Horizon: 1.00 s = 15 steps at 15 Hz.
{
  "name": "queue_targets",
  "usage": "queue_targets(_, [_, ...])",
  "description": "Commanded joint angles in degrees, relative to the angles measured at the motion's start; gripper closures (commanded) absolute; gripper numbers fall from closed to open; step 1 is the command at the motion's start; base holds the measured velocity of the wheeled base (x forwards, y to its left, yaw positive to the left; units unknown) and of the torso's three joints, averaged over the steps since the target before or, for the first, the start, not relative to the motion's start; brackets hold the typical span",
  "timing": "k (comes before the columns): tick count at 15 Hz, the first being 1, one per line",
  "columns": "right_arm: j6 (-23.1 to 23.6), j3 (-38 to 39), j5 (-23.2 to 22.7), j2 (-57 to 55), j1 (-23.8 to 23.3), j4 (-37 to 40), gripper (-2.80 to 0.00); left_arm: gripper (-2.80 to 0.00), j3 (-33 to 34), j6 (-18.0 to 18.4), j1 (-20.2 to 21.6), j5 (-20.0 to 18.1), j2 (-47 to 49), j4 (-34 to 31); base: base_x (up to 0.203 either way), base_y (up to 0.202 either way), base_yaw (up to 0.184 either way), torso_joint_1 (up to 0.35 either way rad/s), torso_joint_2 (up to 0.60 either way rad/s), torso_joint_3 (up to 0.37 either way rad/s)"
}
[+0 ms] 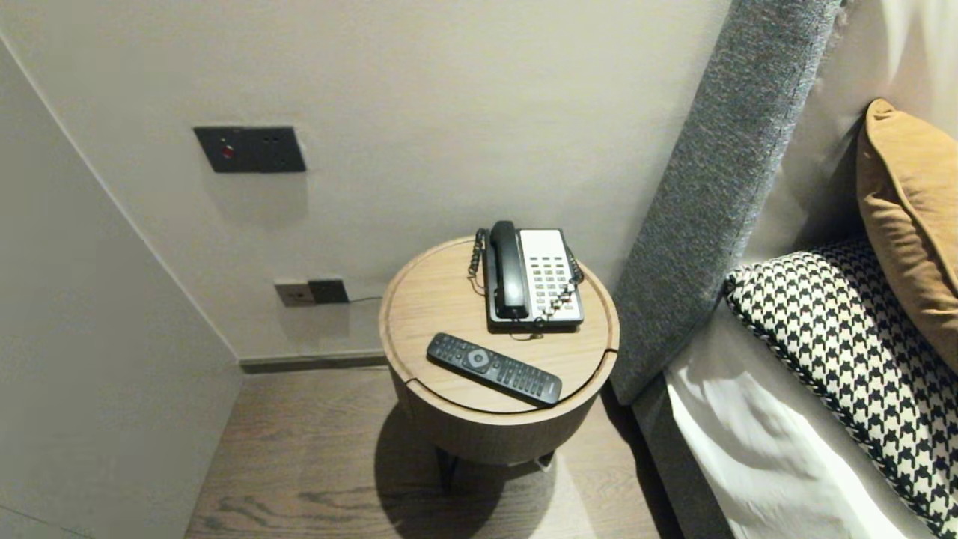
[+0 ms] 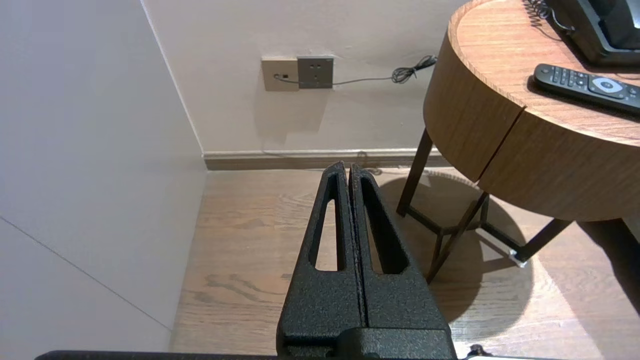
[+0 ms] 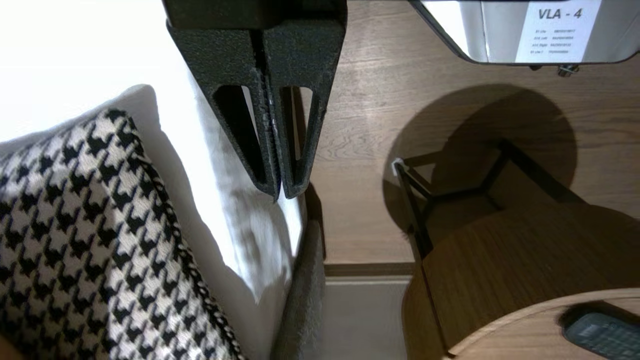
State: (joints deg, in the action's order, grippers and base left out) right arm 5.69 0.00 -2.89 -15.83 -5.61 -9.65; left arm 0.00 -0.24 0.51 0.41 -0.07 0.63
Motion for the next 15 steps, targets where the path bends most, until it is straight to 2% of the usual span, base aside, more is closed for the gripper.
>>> queue_targets(1, [0.05, 1.56, 0.26, 1.78, 2.19, 0.24, 0.00, 0.00, 0.00, -0.02, 0.02, 0.02, -0.01, 0.07, 0.000, 0.000, 0.000, 0.000, 0.00, 0.000])
queue_targets(7, [-0.33, 2.21, 2.01, 9.91, 4.10, 4.27, 0.00, 0.00, 0.00, -0.02, 0.02, 0.02, -0.01, 0.02, 0.000, 0.000, 0.000, 0.000, 0.00, 0.000])
queue_targets(15, [-0.77, 2.29, 2.01, 15.57, 4.73, 4.46, 0.00, 0.00, 0.00, -0.02, 0.02, 0.02, -0.01, 0.07, 0.000, 0.000, 0.000, 0.000, 0.00, 0.000])
